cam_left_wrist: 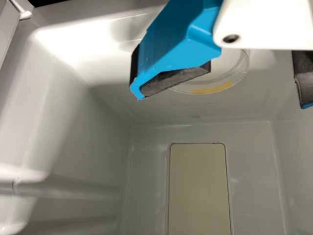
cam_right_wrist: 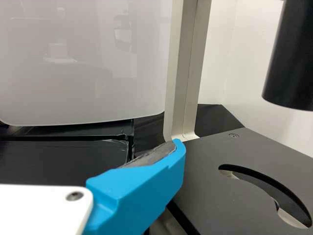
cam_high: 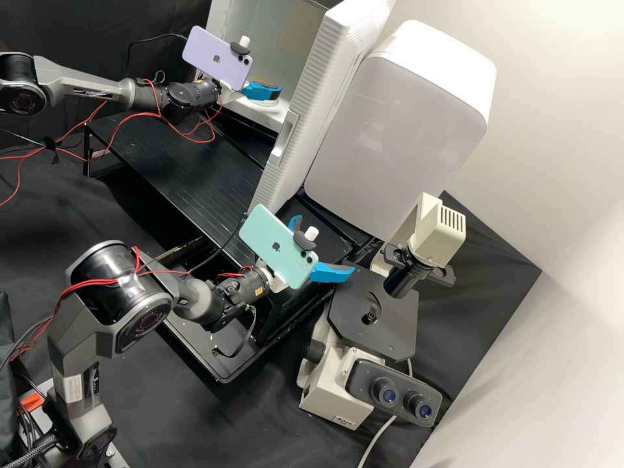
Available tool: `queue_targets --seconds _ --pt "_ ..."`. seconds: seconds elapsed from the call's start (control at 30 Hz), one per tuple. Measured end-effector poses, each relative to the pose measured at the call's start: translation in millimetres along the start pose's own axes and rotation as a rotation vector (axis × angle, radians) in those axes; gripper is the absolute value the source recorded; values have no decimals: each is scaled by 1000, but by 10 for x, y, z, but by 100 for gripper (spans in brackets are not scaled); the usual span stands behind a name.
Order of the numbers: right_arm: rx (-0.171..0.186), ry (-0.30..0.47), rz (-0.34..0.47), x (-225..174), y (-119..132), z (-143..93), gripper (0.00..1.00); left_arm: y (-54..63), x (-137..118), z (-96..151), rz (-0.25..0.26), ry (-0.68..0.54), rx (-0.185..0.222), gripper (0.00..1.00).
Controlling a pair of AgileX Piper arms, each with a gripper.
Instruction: Take the petri dish out of the incubator
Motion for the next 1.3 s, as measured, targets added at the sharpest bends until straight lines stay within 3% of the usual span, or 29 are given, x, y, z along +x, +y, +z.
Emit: queue_targets --seconds 0.5,0.53,1.3 --pt "0 0 0 0 0 0 100 -10 3 -1 -2 1 2 0" --pt "0 0 0 0 0 0 100 -21 7 -2 -3 1 3 100" --pt "0 0 0 0 0 0 100 -61 13 -6 -14 -1 8 100"
